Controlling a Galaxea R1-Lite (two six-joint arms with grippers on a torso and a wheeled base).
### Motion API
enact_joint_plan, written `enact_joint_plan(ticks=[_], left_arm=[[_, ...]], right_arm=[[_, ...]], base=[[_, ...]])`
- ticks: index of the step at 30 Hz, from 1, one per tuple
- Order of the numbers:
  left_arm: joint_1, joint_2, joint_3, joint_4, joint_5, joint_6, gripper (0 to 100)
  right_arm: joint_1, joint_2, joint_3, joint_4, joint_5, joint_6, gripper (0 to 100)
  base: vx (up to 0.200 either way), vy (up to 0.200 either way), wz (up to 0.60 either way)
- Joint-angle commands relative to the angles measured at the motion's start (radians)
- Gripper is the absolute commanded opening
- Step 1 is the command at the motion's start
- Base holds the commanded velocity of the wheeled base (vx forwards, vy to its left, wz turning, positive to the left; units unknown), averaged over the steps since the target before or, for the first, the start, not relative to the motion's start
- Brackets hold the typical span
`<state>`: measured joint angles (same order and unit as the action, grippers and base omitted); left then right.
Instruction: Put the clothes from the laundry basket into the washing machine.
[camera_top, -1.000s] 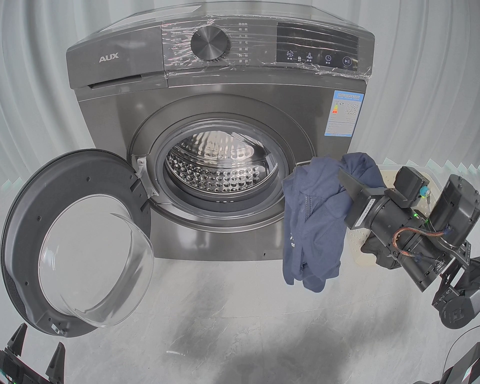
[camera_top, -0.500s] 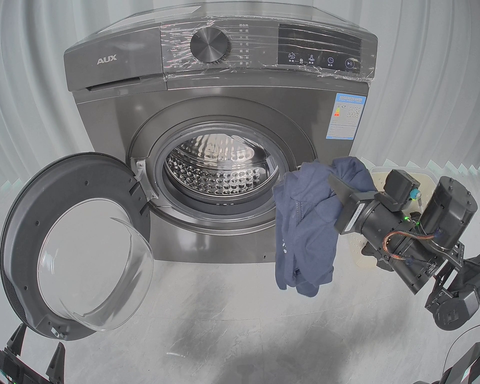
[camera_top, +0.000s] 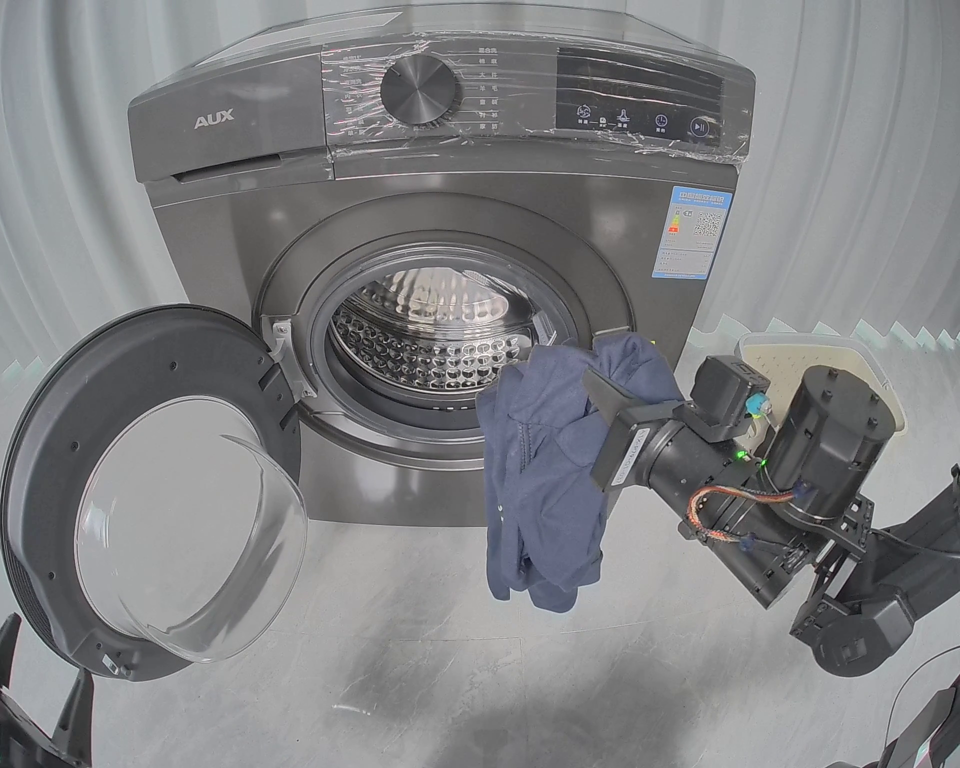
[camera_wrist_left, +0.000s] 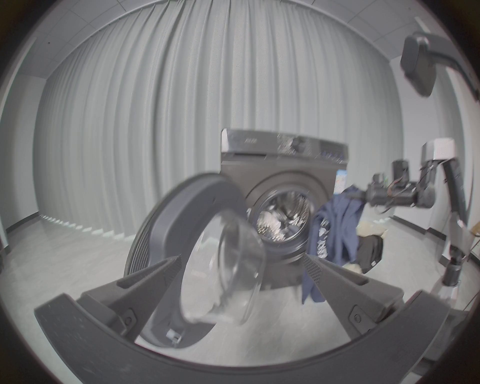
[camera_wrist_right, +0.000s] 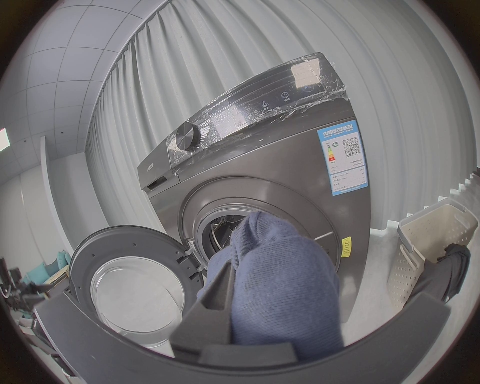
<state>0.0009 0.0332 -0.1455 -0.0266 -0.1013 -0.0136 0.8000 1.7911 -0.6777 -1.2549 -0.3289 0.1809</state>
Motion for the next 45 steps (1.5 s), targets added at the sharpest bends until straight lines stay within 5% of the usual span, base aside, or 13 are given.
enact_joint_plan(ticks=[1,8,16,20,22,29,45], left_arm=[[0.021,0.186,-0.132,0.028,-0.179,0.026,100],[0.018,0.387,-0.095,-0.046,-0.256,0.089,100],[-0.079,0.689,-0.097,-0.250,-0.276,0.089,100],[-0.182,0.806,-0.097,-0.349,-0.259,0.084,100],[-0.309,0.949,-0.109,-0.431,-0.184,0.064,100],[-0.493,1.168,-0.121,-0.684,-0.020,-0.008,100],[-0.533,1.565,-0.160,-0.966,-0.003,-0.028,100]], right_arm=[[0.028,0.065,-0.042,-0.017,-0.002,0.005,0],[0.039,0.131,-0.131,-0.023,-0.004,0.005,0],[0.038,0.159,-0.186,-0.011,-0.001,-0.001,0],[0.039,0.159,-0.180,-0.011,0.018,-0.003,0],[0.036,0.160,-0.178,-0.023,0.067,0.000,0],[0.024,0.160,-0.237,-0.003,0.087,0.000,0],[0.034,0.159,-0.304,0.008,0.070,0.005,0]], base=[[0.000,0.000,0.00],[0.000,0.000,0.00],[0.000,0.000,0.00],[0.000,0.000,0.00],[0.000,0.000,0.00],[0.000,0.000,0.00],[0.000,0.000,0.00]])
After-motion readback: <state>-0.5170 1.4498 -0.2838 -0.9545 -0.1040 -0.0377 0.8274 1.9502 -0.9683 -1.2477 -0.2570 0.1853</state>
